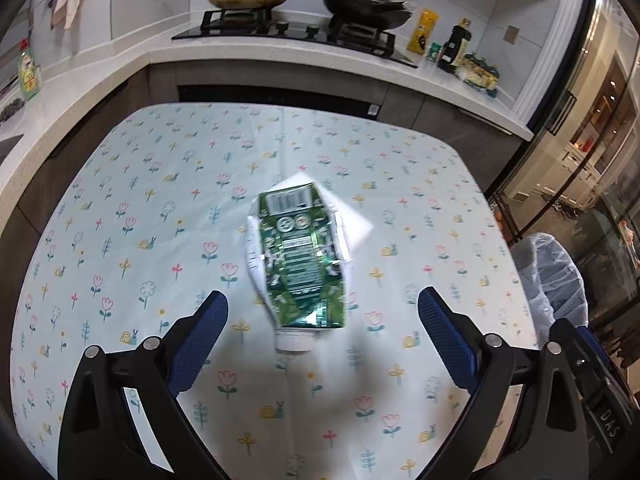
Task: Collect trash
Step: 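Grasp the green carton with the left gripper while the right gripper grasps the white sponge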
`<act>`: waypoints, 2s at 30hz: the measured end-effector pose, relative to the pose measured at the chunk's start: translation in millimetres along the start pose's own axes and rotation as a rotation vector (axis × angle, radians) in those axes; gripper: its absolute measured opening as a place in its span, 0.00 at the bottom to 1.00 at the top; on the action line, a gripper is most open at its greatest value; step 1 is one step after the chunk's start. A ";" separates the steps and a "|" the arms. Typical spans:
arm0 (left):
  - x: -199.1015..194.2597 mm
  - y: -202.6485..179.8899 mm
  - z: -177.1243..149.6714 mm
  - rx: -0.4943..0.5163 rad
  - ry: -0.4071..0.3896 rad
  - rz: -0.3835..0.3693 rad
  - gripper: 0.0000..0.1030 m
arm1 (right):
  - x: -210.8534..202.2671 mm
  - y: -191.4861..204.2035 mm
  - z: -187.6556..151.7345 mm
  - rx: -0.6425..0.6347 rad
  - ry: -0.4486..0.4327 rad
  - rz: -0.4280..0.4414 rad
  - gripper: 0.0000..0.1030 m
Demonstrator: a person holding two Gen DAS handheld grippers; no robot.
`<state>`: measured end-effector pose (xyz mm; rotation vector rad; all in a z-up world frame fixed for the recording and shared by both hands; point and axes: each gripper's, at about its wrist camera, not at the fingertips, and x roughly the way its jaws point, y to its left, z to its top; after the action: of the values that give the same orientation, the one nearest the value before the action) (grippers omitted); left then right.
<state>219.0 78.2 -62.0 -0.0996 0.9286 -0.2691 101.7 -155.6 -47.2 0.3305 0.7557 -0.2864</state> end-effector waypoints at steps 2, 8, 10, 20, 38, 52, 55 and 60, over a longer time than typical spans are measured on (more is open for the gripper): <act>7.7 9.4 -1.3 -0.017 0.018 0.009 0.89 | 6.2 4.6 -0.2 -0.004 0.010 0.003 0.70; 25.2 21.2 -2.7 -0.038 0.056 0.015 0.89 | 30.2 18.9 -1.3 -0.019 0.047 0.010 0.70; 31.9 21.5 -2.9 -0.036 0.068 0.009 0.89 | 38.0 22.0 -1.4 -0.022 0.058 0.013 0.70; 76.1 20.9 -0.8 -0.040 0.143 0.013 0.89 | 72.4 33.3 1.3 -0.024 0.102 0.020 0.70; 41.6 82.4 21.0 -0.126 0.065 -0.010 0.65 | 103.2 96.2 -0.2 -0.103 0.140 0.086 0.70; 51.7 130.1 29.1 -0.172 0.084 0.033 0.44 | 138.4 149.3 18.7 -0.208 0.141 0.115 0.70; 57.6 137.9 26.0 -0.200 0.102 0.022 0.44 | 145.1 151.1 27.7 -0.212 0.139 0.123 0.76; 61.3 150.5 23.6 -0.247 0.101 0.024 0.63 | 163.5 171.1 29.3 -0.295 0.180 0.154 0.81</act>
<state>300.8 205.5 -125.6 -0.3043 1.0599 -0.1373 296.4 -33.3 -110.7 0.1347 0.9313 0.0024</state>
